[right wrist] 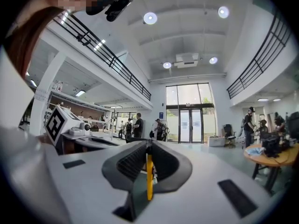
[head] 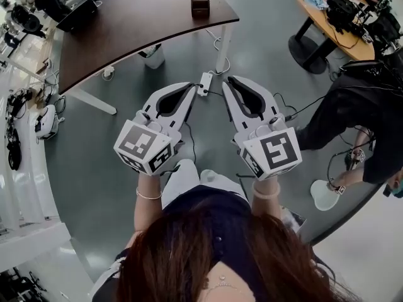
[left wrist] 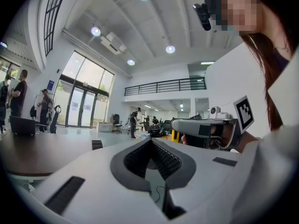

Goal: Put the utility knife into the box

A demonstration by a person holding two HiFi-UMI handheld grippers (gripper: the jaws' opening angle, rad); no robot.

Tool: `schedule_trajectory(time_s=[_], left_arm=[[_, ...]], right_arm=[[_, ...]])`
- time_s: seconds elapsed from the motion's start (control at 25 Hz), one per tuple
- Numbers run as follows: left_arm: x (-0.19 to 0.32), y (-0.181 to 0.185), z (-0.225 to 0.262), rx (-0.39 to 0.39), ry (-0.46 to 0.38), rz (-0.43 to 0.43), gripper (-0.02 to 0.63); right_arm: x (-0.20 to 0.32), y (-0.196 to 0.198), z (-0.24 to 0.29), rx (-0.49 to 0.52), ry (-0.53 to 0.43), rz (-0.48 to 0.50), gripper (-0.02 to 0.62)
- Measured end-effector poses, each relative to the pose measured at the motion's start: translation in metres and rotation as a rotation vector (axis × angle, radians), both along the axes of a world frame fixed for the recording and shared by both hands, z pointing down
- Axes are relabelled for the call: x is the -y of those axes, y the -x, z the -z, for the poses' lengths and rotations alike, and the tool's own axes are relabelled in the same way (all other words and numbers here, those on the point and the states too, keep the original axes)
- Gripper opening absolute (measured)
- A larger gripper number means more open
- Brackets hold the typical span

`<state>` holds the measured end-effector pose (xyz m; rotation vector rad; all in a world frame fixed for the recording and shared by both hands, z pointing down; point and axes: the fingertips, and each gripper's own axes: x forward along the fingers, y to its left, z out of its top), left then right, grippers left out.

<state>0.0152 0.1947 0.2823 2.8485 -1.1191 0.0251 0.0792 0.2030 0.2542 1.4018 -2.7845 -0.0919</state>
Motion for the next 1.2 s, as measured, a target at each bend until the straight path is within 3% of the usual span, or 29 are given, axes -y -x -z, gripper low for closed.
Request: schedule_trajectory(time_s=[0.32,0.84,1.2], left_arm=[[0.059,0.003,-0.013,0.001,0.015,-0.001,-0.006],[0.241,0.024,-0.008,0.0,-0.016,-0.079,-0.006],[0.324,0.022,-0.017,-0.017,0.025,-0.106,-0.006]], right_arm=[[0.063,0.006,-0.016,0.011,0.023,0.012,0.046],[0.235,0.032,-0.002,0.012,-0.007,-0.063,0.046],[0.319,0.032,-0.006,0.024,0.033,-0.096,0.046]])
